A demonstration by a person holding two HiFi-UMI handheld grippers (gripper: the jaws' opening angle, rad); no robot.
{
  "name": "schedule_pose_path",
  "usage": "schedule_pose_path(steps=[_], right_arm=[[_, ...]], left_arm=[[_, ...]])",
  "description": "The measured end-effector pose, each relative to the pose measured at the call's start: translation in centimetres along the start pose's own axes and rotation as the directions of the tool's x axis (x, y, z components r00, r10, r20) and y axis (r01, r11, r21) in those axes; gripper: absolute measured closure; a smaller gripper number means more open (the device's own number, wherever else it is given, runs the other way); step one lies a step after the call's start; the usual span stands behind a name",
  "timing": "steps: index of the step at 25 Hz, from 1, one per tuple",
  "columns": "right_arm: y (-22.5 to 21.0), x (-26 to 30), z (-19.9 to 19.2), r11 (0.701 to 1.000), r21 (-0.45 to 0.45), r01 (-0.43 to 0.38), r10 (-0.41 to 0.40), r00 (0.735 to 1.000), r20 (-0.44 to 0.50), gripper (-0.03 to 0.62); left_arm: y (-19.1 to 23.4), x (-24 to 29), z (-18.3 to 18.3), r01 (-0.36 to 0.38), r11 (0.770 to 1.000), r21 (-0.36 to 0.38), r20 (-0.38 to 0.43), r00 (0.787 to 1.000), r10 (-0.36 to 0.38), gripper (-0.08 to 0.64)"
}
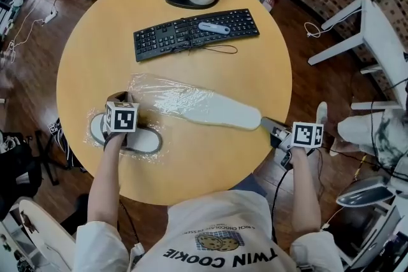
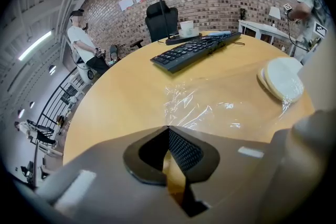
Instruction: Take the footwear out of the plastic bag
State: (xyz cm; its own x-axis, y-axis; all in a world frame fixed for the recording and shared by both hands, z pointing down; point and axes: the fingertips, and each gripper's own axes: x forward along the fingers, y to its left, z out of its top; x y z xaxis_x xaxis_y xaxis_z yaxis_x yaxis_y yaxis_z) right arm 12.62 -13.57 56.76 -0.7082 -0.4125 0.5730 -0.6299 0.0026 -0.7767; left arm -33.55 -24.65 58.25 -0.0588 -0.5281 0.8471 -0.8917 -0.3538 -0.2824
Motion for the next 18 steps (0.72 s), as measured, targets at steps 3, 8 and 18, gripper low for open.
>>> schedule_pose_path(steps=[3,8,18], right_arm=[[-0.9,-0.8,0.1,1.0,0.013,0.011,-0.011,1.0,0.007,0.589],[-2.5,-2.6,0.2,0.998,0.017,0.057,-0.057,0.998,0.017,0.589],[-4.1,-4.7,0.9,0.994,-0.008,0.109,-0.108,0.992,0.059,0.589]], left_arm=[[0.0,0.1,0.0,-0.009,1.0,0.003,-0.005,1.0,0.009,0.56],[0.1,0.0,0.1,-0.025,1.0,0.0,-0.015,1.0,0.025,0.56],[0.3,0.0,-0.2,-0.025,1.0,-0.019,-0.03,0.999,0.024,0.56]])
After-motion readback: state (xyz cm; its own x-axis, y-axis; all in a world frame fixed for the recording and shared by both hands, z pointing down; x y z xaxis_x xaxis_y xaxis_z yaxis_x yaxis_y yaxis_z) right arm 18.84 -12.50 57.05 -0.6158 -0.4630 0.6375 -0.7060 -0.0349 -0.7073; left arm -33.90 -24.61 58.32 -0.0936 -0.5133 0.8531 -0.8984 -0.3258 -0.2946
